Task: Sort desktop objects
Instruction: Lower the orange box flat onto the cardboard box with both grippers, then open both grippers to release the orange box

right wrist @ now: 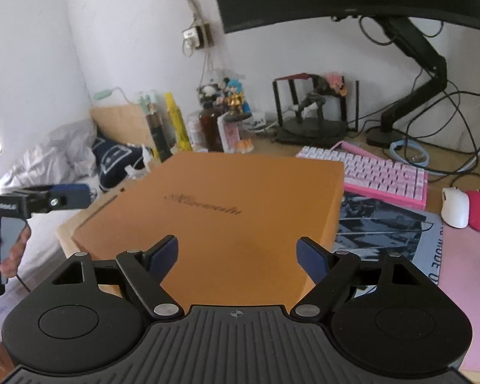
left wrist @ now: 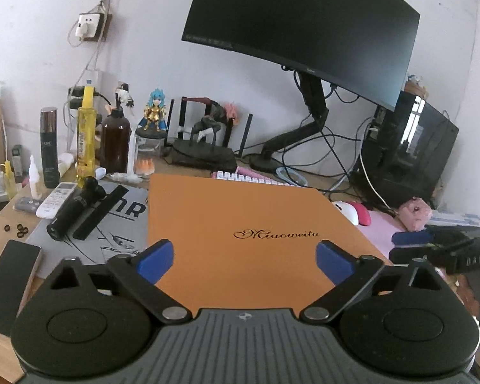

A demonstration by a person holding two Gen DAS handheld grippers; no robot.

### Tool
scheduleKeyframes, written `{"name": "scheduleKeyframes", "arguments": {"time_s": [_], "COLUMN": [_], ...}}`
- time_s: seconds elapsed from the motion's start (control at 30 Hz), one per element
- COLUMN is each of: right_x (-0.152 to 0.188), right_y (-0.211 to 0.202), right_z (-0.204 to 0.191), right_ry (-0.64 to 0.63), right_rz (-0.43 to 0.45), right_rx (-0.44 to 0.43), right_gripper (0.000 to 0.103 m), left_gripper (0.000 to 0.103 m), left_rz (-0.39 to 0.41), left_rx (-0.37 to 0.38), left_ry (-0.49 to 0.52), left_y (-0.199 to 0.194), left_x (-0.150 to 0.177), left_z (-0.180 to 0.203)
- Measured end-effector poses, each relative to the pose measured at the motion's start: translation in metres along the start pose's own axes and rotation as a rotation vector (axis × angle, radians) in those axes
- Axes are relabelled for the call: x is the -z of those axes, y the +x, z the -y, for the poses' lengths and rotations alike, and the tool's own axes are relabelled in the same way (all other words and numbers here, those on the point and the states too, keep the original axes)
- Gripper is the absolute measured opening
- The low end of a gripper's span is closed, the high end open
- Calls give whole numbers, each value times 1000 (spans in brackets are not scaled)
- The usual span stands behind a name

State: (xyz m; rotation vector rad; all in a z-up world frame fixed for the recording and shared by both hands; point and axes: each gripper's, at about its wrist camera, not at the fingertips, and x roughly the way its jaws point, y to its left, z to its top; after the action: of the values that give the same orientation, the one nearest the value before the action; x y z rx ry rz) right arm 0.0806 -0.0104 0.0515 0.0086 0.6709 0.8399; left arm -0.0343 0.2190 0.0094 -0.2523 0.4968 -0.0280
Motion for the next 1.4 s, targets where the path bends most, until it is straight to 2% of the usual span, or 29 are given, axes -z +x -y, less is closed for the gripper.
{"name": "scheduleKeyframes", "arguments": {"time_s": [0.13,0.27,0.4,0.47,0.87,1.0,1.07,1.1,1.13,1.17,1.3,1.33,1.4], "right_x": [9,18,23,25,31,33,34,35,36,36,34,33,30], "right_y": [4,10,17,20,26,28,29,29,29,29,22,19,9], "right_z": [-10,-18,-21,-22,-24,-29,-29,-30,-30,-29,-28,-27,-27], "right_ry": [-30,-44,-54,-61,-112,-140,-147,-148,-145,-142,-102,-88,-70], "right_rz": [19,28,17,9,10,12,15,16,17,18,26,34,67], "right_rx": [13,36,52,62,96,112,111,108,98,89,64,62,64], "right_gripper": [82,79,73,66,56,56,60,64,76,82,82,82,84], "left_gripper": [87,86,86,83,76,77,86,90,91,92,95,103,103], "left_rz": [18,47,42,35,47,52,52,53,53,51,44,47,80], "left_rx": [-40,-100,-106,-109,-184,-186,-194,-198,-200,-201,-228,-230,-226], "left_ry": [23,68,81,84,199,206,200,196,191,188,188,186,186], "left_y": [6,10,15,18,26,26,26,26,26,26,22,20,13], "left_x": [15,28,34,37,46,47,46,46,46,45,41,39,36], "left_z": [12,23,29,29,43,43,42,42,41,40,44,45,50]}}
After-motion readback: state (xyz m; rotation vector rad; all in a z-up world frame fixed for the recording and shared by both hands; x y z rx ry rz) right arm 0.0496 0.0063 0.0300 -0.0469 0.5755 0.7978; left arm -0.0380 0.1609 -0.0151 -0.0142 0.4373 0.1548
